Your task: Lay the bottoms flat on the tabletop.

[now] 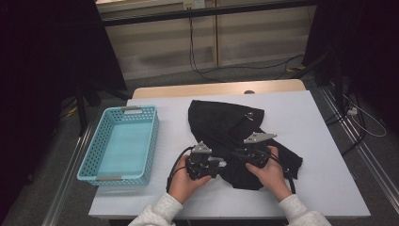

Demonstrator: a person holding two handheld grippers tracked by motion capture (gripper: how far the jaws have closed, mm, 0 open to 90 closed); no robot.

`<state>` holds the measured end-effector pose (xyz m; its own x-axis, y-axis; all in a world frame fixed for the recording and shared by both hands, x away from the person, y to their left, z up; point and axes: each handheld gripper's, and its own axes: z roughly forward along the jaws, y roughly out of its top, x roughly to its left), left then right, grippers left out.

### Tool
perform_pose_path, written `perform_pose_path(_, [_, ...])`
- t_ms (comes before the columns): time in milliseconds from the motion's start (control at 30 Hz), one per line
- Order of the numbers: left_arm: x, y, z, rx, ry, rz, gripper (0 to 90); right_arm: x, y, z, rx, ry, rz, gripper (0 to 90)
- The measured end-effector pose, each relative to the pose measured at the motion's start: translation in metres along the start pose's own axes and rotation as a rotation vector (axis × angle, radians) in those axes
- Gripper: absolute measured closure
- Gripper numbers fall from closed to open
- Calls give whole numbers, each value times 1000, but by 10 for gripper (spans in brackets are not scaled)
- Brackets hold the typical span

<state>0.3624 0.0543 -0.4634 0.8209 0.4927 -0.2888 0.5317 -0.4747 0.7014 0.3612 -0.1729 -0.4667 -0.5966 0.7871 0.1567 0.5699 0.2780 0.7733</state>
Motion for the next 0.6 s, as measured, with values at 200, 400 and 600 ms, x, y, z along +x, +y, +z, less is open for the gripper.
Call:
perform_pose_path(200, [-3, -2, 3, -6, -6, -3, 796, -6, 9, -18, -64, -8, 27, 610])
perform_pose_path(400, [-7, -1, 2, 25, -17, -7, 900, -12, 5, -33, -72, -33, 22, 589])
perform_pose_path(600, [-4, -6, -21, 41, -4, -46, 900, -13, -1, -45, -73, -46, 32, 583])
